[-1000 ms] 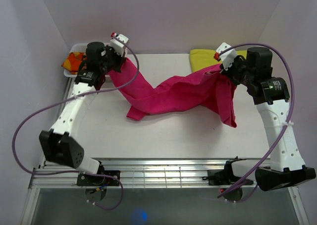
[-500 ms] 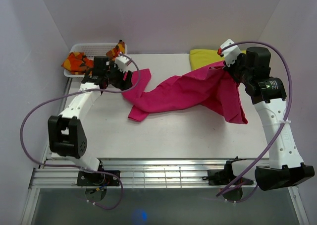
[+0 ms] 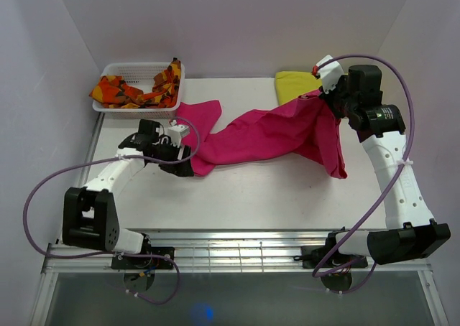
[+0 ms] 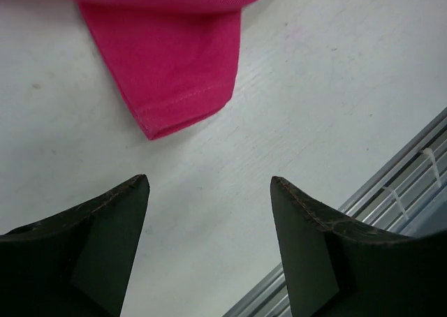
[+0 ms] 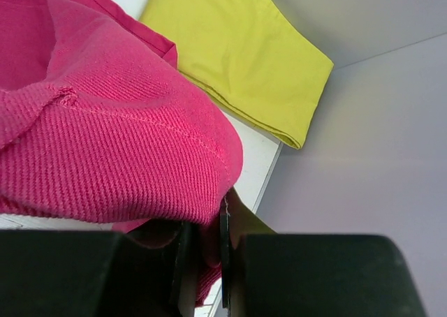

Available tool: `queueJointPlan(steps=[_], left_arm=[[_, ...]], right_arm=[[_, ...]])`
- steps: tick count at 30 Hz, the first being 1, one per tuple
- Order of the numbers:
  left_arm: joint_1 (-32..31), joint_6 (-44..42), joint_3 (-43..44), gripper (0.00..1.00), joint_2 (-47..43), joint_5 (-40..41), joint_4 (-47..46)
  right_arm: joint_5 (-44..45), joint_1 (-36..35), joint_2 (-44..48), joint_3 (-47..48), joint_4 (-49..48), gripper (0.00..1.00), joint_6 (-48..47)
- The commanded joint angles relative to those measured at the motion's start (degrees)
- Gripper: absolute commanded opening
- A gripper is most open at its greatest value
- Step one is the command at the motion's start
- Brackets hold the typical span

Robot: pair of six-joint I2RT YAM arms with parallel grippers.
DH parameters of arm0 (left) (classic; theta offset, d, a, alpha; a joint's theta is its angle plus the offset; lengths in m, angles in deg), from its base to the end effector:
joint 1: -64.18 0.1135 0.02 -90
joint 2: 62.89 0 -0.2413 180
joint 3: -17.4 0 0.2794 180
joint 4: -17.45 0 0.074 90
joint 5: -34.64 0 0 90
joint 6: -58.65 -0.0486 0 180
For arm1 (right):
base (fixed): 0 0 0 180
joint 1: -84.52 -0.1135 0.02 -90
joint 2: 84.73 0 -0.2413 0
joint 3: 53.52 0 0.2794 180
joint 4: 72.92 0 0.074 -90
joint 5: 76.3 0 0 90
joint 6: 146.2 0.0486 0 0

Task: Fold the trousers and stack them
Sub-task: Flatten the trousers out

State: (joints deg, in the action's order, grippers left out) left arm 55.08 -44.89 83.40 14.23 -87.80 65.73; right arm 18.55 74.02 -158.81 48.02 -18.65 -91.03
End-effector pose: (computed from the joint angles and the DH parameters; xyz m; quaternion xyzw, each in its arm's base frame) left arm 0.2910 -0.0730 0.1958 0.2541 0.8937 -0.2594 0.2636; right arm 0.3065 0.0526 0.4192 -0.3075 0.7938 -0.1455 0.5041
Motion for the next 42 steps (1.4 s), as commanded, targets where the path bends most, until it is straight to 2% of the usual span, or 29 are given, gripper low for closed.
queueJointPlan(steps=[1, 6, 12, 17, 18, 20, 21, 22, 24, 27, 28, 30, 31, 32, 34, 38, 42], left_arm=[[0.5, 7.5, -1.9, 0.81, 2.6, -0.4, -2.0], [0.5, 12.3, -1.5, 0.81, 6.1, 4.8, -7.1], [0.6, 18.6, -1.6, 0.8, 11.2, 0.7, -13.9], [0.6, 22.9, -1.0, 0.71, 17.7, 1.2, -17.4], [1.5, 23.8, -0.9, 0.47, 17.5, 0.1, -17.9], [2.6, 23.6, -1.2, 0.33, 15.4, -0.8, -17.4], [3.2, 23.1, -1.7, 0.23, 13.9, -1.3, -17.2], [4.1, 22.3, -2.1, 0.01, 10.1, -1.6, -15.7], [7.0, 20.1, -2.1, 0.0, 6.1, -1.3, -12.6], [13.1, 11.5, 1.6, 0.0, 0.1, -2.3, -0.4], [14.9, 5.9, 2.7, 0.0, -1.3, -2.2, 6.2], [19.8, -0.2, 6.3, 0.0, -4.8, -1.4, 12.7], [21.7, -6.0, 7.5, 0.0, -5.8, -1.2, 18.2], [25.1, -8.7, 8.5, 0.0, -7.5, -1.0, 20.7], [28.0, -13.2, 11.2, 0.0, -8.9, -0.3, 26.1], [36.8, -20.4, 16.4, 0.0, -10.9, 0.5, 29.8], [46.0, -23.9, 22.8, 0.0, -9.0, -0.9, 29.2]], right_arm=[[1.3, 0.2, 1.1, 2.8, -3.5, 0.08, 0.8], [1.4, 0.3, 1.9, 1.9, -3.4, 0.08, 0.0], [1.3, 0.3, 1.8, 2.0, -3.1, 0.08, 0.1], [1.5, 0.3, 1.6, 2.8, -3.0, 0.08, 0.0], [1.7, 0.3, 1.7, 2.8, -3.0, 0.08, -0.1], [1.9, 0.3, 2.0, 2.5, -2.9, 0.08, -0.2], [2.1, 0.3, 2.3, 2.3, -2.9, 0.08, -0.4], [2.2, 0.3, 2.5, 2.0, -3.0, 0.08, -0.6], [2.6, 0.4, 3.3, 0.9, -3.0, 0.08, -1.4], [4.2, 0.8, 4.0, -0.1, -3.0, 0.08, -3.0], [4.5, 1.0, 4.0, -0.3, -2.9, 0.08, -3.4], [5.9, 1.3, 4.2, -0.6, -2.7, 0.08, -4.8], [6.7, 1.4, 4.2, -0.9, -2.6, 0.08, -5.4], [7.4, 1.5, 4.1, -1.2, -2.5, 0.08, -6.6], [9.1, 2.5, 4.2, -2.7, -2.4, 0.08, -8.0], [10.4, 6.8, 4.2, -5.9, -2.5, 0.08, -13.1], [5.8, 15.8, 3.2, -7.3, -0.3, 0.08, -16.7]])
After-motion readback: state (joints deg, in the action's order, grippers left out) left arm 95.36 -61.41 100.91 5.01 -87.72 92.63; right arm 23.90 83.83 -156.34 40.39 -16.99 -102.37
